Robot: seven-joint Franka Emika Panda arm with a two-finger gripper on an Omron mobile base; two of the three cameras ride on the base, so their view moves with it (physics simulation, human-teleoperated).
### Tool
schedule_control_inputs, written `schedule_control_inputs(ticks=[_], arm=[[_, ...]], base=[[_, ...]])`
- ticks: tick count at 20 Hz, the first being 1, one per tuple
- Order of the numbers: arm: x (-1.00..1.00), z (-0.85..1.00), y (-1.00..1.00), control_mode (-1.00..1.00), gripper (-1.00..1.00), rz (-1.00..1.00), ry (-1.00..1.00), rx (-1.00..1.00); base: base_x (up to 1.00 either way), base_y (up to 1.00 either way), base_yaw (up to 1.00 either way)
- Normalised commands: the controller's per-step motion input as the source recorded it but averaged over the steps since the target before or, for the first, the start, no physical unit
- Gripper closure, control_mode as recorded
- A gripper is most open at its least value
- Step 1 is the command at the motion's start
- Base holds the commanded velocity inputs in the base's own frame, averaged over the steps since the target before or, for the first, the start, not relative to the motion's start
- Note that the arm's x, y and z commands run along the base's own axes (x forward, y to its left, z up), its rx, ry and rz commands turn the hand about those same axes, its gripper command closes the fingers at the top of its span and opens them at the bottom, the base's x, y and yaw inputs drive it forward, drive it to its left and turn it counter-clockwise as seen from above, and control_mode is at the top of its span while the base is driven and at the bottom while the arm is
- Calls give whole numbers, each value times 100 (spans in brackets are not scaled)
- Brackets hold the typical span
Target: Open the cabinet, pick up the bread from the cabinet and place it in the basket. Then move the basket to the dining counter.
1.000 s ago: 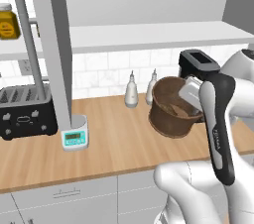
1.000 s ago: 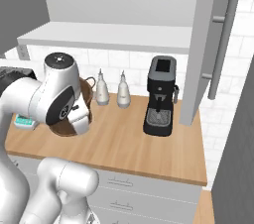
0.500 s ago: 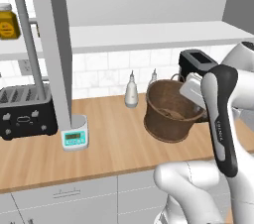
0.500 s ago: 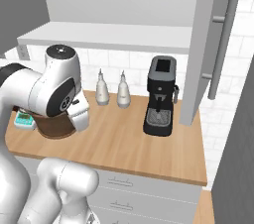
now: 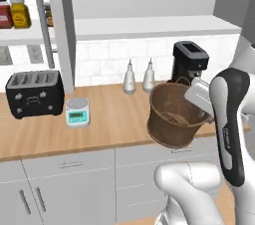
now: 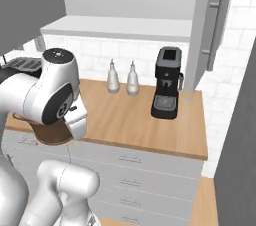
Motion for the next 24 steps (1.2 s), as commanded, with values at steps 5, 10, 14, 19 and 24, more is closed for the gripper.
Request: schedule_control_inputs(ticks=[5, 10, 14, 19, 24], arm=[[0, 0, 0, 100, 100, 0, 0, 0], [0, 0, 0, 100, 100, 0, 0, 0], [0, 0, 0, 100, 100, 0, 0, 0], [0, 0, 0, 100, 100, 0, 0, 0], [0, 0, 0, 100, 100, 0, 0, 0]], base=[[-88, 4, 69], [-31, 0, 99], [-18, 0, 100], [-16, 0, 100], [10, 0, 96]])
